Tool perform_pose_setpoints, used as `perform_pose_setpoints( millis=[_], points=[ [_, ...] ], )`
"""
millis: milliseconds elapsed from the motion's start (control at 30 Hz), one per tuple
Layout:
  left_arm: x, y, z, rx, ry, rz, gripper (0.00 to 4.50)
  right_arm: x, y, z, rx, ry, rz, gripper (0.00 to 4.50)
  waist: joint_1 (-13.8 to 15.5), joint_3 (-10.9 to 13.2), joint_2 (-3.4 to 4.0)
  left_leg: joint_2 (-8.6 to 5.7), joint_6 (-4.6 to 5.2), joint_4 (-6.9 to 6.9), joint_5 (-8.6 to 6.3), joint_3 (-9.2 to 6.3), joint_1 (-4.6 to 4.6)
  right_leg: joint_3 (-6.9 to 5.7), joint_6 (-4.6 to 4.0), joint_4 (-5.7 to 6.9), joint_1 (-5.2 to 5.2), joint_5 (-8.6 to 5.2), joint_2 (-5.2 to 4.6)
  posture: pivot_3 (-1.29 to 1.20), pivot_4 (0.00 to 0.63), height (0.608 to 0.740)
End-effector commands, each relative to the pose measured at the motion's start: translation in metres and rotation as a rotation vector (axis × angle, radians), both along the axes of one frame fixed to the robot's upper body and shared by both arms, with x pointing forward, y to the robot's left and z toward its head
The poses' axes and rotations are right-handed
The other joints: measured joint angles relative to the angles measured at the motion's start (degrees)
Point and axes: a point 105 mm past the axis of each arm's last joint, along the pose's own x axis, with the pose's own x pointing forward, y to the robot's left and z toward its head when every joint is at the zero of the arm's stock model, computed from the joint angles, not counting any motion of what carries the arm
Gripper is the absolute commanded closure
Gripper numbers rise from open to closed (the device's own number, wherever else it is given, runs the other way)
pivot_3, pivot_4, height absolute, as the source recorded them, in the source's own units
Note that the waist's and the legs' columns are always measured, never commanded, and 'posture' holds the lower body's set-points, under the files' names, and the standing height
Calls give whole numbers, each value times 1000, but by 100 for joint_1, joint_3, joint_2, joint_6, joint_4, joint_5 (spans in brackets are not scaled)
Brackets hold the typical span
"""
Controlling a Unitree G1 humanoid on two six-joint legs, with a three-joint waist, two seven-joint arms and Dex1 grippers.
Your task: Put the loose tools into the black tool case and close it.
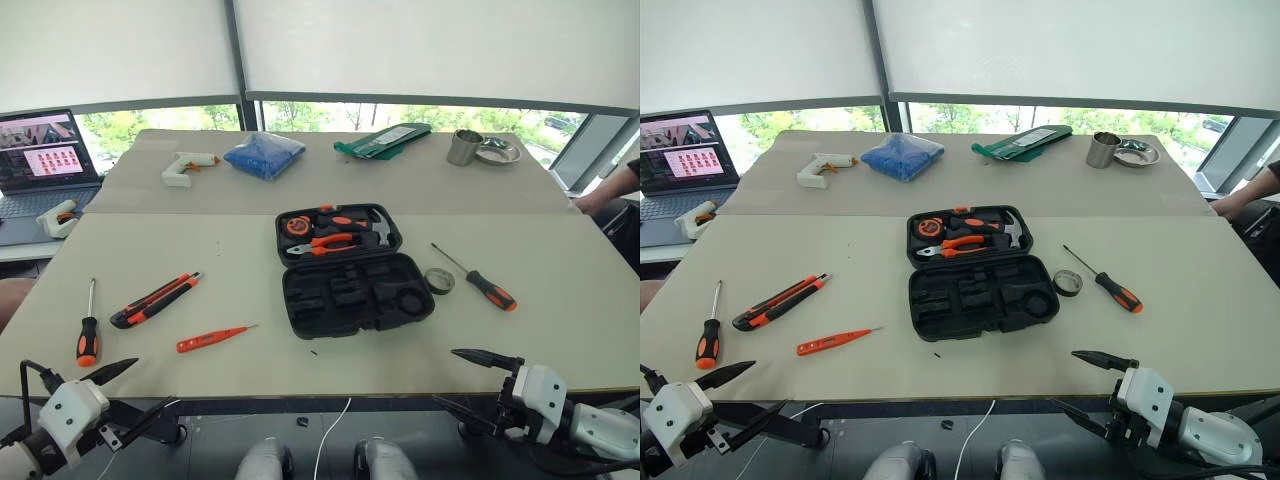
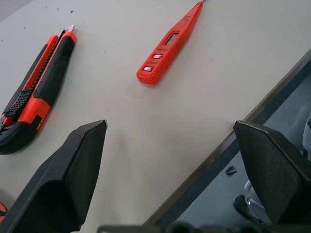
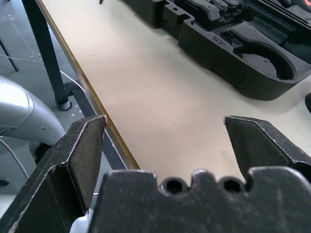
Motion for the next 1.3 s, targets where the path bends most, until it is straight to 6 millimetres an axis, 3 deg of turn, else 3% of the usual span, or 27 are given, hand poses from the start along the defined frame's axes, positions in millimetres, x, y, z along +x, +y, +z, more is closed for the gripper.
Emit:
perform_pose_setpoints(
  millis=[33, 167, 233, 467, 633, 733, 867, 1033, 1300],
  points=[
    [7, -1, 16, -69, -56, 43, 18, 6, 8, 16, 38, -61, 31, 0, 0, 0, 0, 0, 0, 0, 0, 0, 0, 0, 0, 0, 0, 0, 0, 0, 150, 740],
    [12, 20, 36, -291, -135, 297, 18, 19, 35, 37, 209, -66, 82, 0, -28, 5, -12, 9, 1, 8, 1, 2, -1, 3, -1, 10, 10, 2, 2, 0, 150, 740],
    [5, 30, 38, -344, -152, 407, 18, 20, 48, 59, 322, -119, 137, 0, -35, 5, -13, 16, 0, 8, 1, 2, 2, 4, -3, 12, 11, 4, 9, 0, 150, 740],
    [-50, 75, 11, -396, -114, 817, 18, 24, 87, 100, 471, -285, 209, 0, -54, -1, -43, 20, 26, 6, 14, 2, -2, 11, -11, 6, 6, 0, 27, 0, 150, 740],
    [-73, 89, -2, -494, -45, 969, 18, 15, 98, 101, 548, -217, 286, 0, 23, -13, -66, 19, -18, 8, -12, 1, 0, 5, -13, 0, -9, -2, 21, 0, 150, 740],
    [-67, 93, 4, -521, -13, 992, 18, 10, 99, 101, 556, -179, 319, 0, 34, -23, -81, 18, -20, 11, -13, -1, 1, 5, -13, 3, -8, -1, 15, 0, 150, 740],
    [-28, 107, 53, -534, -30, 887, 18, 13, 101, 102, 525, -195, 353, 0, 65, -32, -100, 27, -24, 10, -11, -15, 5, -11, -21, 17, -8, 0, 24, 0, 150, 740],
    [9, 100, 65, -451, 121, 822, 18, 19, 100, 101, 504, -205, 363, 0, 3, -40, -86, 27, -36, 10, -4, -3, 21, -4, -32, 12, -1, 9, 21, 0, 150, 740],
    [59, 92, 43, -371, 286, 859, 18, 23, 103, 99, 490, -212, 369, 0, -20, -48, -102, 24, -34, -3, 0, 22, 14, 11, -40, 22, -1, 16, 29, 0, 150, 740]
  ],
)
